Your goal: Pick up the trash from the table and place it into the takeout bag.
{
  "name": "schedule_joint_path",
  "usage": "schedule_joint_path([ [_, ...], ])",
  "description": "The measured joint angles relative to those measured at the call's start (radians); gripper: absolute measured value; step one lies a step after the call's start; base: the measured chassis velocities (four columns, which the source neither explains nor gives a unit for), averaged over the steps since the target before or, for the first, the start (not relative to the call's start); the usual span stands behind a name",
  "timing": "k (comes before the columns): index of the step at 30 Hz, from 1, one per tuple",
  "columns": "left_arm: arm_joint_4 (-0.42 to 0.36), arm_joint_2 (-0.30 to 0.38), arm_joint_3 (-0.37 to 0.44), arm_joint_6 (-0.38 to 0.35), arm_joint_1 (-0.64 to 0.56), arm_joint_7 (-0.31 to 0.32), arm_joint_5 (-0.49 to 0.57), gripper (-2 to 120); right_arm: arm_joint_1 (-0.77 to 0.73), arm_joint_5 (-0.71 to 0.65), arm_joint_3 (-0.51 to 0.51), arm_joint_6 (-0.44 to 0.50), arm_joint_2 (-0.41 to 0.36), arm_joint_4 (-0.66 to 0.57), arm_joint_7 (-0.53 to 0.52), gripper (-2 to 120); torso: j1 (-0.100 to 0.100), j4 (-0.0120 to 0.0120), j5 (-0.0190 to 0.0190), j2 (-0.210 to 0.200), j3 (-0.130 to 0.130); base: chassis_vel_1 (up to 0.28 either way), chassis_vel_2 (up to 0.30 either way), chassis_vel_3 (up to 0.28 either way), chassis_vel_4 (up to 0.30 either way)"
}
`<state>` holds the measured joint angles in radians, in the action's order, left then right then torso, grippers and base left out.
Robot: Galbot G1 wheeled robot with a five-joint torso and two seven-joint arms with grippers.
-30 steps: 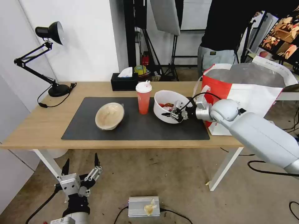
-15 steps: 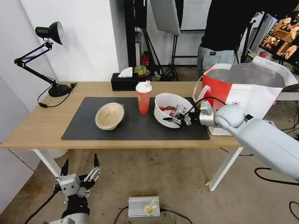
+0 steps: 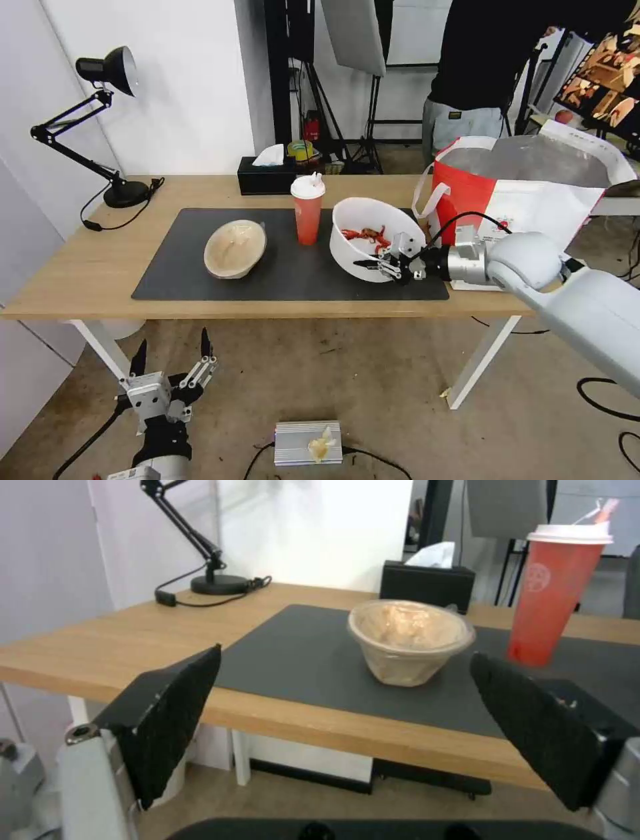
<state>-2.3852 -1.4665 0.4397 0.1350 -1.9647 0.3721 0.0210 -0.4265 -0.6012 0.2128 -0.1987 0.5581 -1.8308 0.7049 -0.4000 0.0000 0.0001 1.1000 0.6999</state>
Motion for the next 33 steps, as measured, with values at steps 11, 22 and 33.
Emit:
schedule_joint_path([
  [11,-0.009,0.002,0.0,0.0,0.001,0.004,0.0,100,-0.083,-0.045,-0.122,-0.001,-0.075,-0.121,0.0,0,0.0,-0.0001,0.0,0.0,0.0,0.0,0.0,0.0,0.0],
  [22,-0.013,0.011,0.001,0.004,-0.004,0.006,0.0,100,-0.099,-0.1,-0.217,-0.009,-0.125,-0.179,0.001,0,0.0,0.0001,-0.0001,0.0,0.0,0.0,0.0,0.0,0.0],
  [33,-0.01,0.009,0.0,0.012,-0.006,0.009,-0.004,100,-0.06,-0.189,-0.296,-0.009,-0.165,-0.187,0.016,0,0.0,0.0,0.0,0.0,0.0,0.0,0.0,0.0,0.0],
])
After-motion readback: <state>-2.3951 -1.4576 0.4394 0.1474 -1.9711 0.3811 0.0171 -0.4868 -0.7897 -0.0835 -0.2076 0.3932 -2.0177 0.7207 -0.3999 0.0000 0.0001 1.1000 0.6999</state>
